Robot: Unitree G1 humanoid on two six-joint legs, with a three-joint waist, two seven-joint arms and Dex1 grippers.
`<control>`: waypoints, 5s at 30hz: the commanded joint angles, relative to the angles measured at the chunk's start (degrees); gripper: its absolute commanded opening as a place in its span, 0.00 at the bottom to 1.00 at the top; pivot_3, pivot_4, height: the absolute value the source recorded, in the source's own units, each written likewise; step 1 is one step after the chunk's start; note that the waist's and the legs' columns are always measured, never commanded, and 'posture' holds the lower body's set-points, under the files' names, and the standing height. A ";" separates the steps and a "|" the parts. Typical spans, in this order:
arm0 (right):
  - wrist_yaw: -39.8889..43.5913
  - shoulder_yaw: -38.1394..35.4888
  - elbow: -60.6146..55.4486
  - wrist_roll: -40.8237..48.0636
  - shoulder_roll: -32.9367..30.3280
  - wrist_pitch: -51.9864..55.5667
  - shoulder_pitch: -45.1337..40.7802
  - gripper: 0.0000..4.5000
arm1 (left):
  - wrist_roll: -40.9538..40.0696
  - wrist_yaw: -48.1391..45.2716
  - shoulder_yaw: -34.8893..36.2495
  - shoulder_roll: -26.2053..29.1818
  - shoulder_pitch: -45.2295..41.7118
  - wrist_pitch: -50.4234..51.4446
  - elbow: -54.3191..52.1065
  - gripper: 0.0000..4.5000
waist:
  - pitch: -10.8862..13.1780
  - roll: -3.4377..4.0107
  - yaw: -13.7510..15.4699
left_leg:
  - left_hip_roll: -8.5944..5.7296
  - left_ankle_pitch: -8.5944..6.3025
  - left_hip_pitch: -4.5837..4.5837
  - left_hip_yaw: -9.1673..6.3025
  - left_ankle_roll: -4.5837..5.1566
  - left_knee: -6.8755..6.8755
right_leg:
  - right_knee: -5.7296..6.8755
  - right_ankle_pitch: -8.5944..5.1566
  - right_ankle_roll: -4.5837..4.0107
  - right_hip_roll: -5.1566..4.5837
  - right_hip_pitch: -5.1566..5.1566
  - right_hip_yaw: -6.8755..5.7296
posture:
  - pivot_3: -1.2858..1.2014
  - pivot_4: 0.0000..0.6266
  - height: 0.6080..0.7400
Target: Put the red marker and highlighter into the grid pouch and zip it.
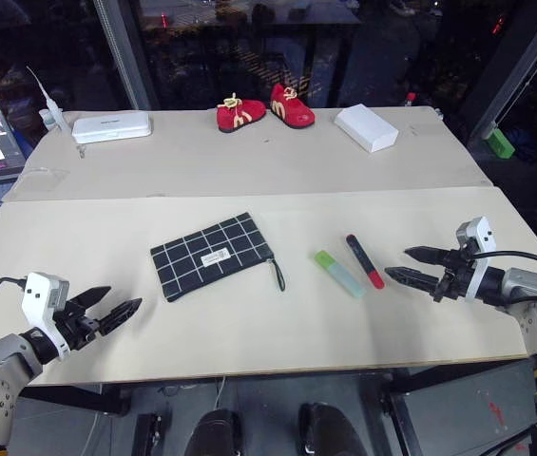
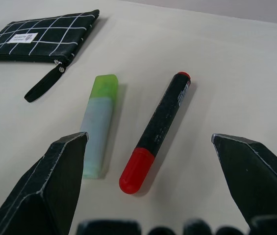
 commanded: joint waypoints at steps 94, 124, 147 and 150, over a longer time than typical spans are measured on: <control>-16.66 32.86 33.85 -37.08 33.51 -29.06 -33.49 0.01 | 41.71 2.97 -27.51 7.60 -34.41 -88.77 53.38 1.00 | -0.09 -0.05 -1.58 | 0.02 0.19 -0.07 0.47 -0.31 0.02 | 0.85 -0.01 -0.14 -0.06 -0.41 -0.31 | 0.52 0.24 1.00; -17.14 32.30 34.34 -36.92 33.40 -28.86 -34.15 0.00 | 44.55 6.50 -34.88 2.35 -41.04 -96.94 65.41 0.85 | -0.10 -0.05 -1.18 | 0.00 0.20 -0.04 0.48 -0.31 0.02 | 0.87 -0.01 -0.13 -0.08 -0.41 -0.35 | 0.52 0.24 1.00; -11.53 22.61 26.37 -25.13 33.40 -14.55 -35.24 0.42 | 38.33 0.11 -35.44 0.38 -40.55 -93.73 66.66 0.00 | -0.11 -0.03 -1.17 | 0.02 0.19 -0.08 0.47 -0.30 0.02 | 0.85 -0.02 -0.13 -0.10 -0.41 -0.36 | 0.52 0.24 1.00; -10.92 17.63 18.84 -19.85 31.75 -7.08 -35.54 0.66 | 35.51 -1.70 -34.37 -0.28 -39.32 -91.67 65.38 0.00 | -0.09 0.00 -1.34 | 0.04 0.19 -0.23 0.40 -0.29 0.02 | 0.89 -0.01 -0.12 -0.12 -0.60 -0.34 | 0.52 0.24 1.00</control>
